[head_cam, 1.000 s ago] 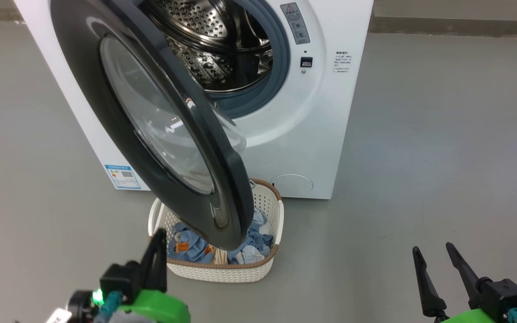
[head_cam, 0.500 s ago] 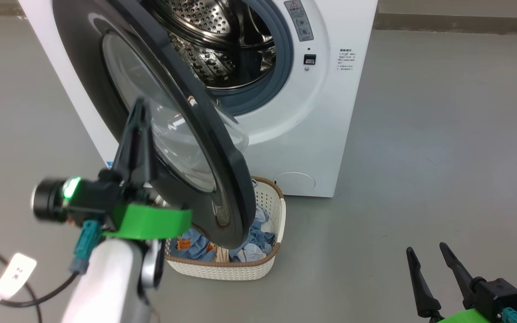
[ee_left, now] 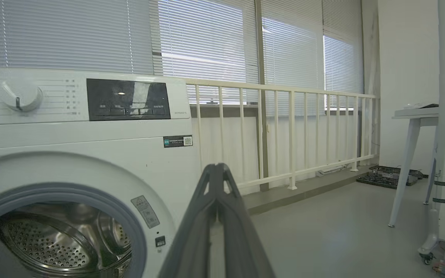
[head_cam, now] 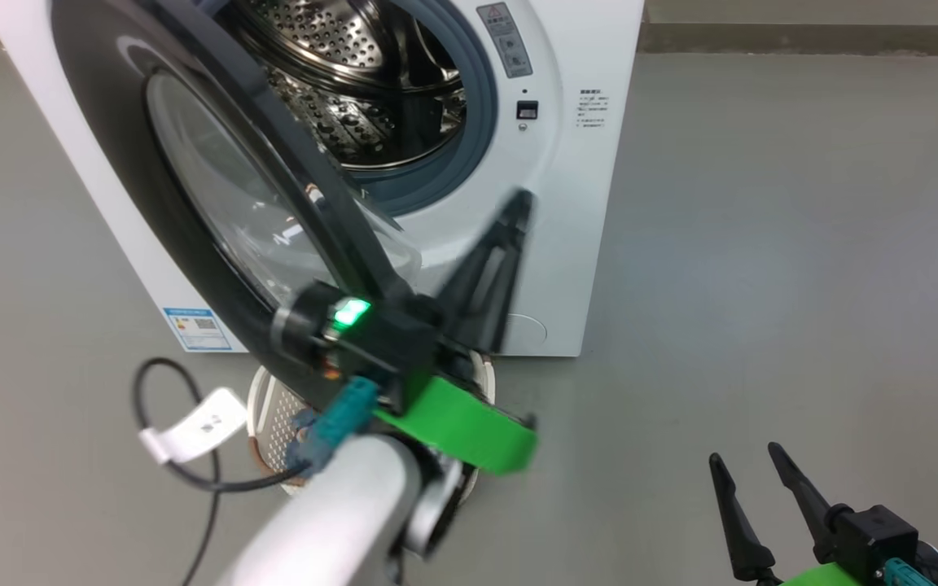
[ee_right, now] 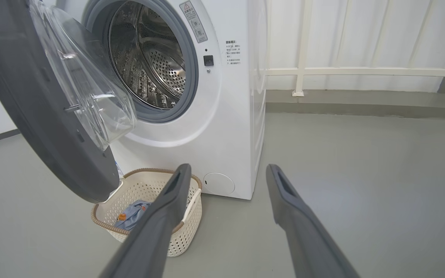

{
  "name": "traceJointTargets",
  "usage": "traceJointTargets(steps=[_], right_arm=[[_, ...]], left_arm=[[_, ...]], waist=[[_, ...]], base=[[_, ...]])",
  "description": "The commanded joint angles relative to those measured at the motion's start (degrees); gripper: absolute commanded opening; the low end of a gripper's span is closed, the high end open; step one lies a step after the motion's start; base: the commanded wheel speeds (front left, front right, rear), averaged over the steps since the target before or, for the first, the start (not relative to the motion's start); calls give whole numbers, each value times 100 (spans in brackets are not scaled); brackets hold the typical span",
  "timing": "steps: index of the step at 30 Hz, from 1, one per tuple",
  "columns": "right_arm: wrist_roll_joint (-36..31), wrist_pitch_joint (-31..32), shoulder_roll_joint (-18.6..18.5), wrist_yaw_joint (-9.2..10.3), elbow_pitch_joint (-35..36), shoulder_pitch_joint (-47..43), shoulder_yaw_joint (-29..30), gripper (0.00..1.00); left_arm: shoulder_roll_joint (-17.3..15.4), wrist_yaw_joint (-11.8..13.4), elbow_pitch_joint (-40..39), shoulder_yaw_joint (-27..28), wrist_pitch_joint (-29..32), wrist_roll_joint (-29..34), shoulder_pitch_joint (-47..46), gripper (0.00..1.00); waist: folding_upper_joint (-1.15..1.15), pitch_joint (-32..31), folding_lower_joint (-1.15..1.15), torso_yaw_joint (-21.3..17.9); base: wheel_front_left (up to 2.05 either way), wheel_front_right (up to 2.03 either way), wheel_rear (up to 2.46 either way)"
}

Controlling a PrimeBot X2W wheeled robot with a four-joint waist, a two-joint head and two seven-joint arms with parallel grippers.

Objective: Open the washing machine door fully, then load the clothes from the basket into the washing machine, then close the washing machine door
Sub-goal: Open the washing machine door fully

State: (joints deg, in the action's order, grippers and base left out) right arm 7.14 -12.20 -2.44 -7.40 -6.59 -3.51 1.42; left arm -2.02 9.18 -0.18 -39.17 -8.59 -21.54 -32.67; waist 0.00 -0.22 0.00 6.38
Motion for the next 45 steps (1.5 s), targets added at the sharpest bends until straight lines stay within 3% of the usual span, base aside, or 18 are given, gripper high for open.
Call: traceJointTargets(steps=[1,6,11,28,45], right_arm=[[20,-27,-43,-9,109,216,-182,100],[11,-13,-43,-9,82,243,-242,100],[26,1,-43,-9,68,240,-254,100],[30,13,-43,-9,6,299,-213,100],[63,12,-43,-9,19,300,-178,100]], left_arm=[[-87,66,-74,6,49,-162,-307,0],[-87,165,286,-669,132,-736,-324,0],[-87,359,933,-926,117,-982,-329,0],[-86,582,2656,-794,-221,-1428,-475,0],[-123,584,2933,-682,-319,-1848,-356,0]], waist=[[0,15,0,-35],[0,40,0,-81],[0,63,0,-94],[0,141,0,-41],[0,181,0,17]], base=[[0,0,0],[0,0,0],[0,0,0],[0,0,0],[0,0,0]])
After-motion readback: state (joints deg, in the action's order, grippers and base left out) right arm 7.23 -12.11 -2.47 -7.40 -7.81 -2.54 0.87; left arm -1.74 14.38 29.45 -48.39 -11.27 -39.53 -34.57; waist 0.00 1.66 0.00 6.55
